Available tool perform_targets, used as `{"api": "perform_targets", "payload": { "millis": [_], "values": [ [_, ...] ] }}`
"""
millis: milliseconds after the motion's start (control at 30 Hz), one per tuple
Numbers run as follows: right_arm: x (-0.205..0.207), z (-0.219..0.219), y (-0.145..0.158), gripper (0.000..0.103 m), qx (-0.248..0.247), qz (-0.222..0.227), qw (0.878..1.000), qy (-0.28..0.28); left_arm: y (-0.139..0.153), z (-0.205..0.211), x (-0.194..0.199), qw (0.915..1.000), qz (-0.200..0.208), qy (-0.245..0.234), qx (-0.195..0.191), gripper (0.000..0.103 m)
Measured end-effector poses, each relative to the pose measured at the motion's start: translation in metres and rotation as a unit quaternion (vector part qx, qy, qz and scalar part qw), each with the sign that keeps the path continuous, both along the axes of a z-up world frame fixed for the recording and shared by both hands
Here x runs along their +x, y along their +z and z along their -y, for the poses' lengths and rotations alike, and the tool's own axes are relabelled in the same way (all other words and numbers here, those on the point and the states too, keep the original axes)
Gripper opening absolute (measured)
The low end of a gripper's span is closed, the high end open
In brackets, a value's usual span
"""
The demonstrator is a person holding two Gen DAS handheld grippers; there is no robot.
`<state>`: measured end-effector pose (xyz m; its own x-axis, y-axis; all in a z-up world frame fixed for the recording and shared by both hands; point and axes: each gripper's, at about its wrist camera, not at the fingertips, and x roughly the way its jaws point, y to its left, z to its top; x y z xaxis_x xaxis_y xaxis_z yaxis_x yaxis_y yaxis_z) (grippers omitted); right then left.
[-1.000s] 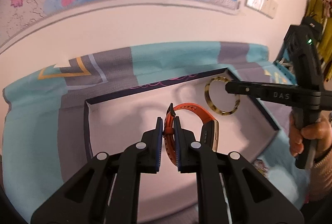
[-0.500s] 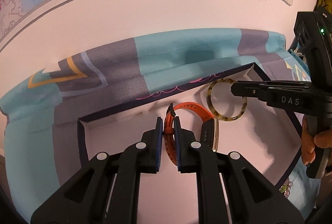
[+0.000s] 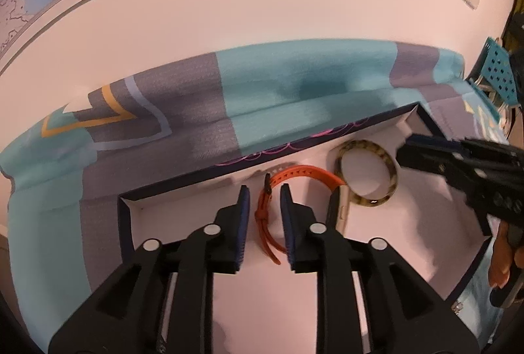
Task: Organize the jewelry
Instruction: 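Carry the watch band and bangle into the box lid and open both tools, then withdraw both tools from the box back toward the remaining jewelry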
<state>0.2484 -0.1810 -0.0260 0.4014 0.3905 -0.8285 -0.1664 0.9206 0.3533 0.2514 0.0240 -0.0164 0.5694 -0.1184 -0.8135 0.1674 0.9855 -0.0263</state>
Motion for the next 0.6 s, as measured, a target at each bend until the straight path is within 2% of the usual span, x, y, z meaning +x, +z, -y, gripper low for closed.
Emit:
{"api": "perform_targets", "payload": {
  "millis": [33, 67, 200, 367, 600],
  "values": [
    [-0.006, 0.000, 0.005, 0.029, 0.003, 0.007, 1.000, 0.007, 0.002, -0.001, -0.002, 1.0000, 0.005, 0.000, -0.008, 0.040],
    [-0.013, 0.001, 0.010, 0.035, 0.004, 0.016, 1.000, 0.013, 0.004, -0.002, -0.005, 0.9998, 0.013, 0.000, -0.013, 0.047],
    [-0.045, 0.003, 0.028, 0.038, 0.006, 0.039, 0.998, 0.051, 0.021, -0.003, -0.030, 0.9981, 0.057, -0.007, -0.020, 0.047],
    [-0.094, 0.004, 0.042, 0.039, 0.003, 0.066, 0.992, 0.103, 0.044, -0.008, -0.079, 0.9936, 0.111, -0.005, -0.021, 0.057],
    [-0.149, 0.000, 0.036, 0.039, -0.032, 0.068, 0.986, 0.150, 0.054, -0.014, -0.151, 0.9891, 0.143, -0.011, -0.033, 0.061]
  ]
}}
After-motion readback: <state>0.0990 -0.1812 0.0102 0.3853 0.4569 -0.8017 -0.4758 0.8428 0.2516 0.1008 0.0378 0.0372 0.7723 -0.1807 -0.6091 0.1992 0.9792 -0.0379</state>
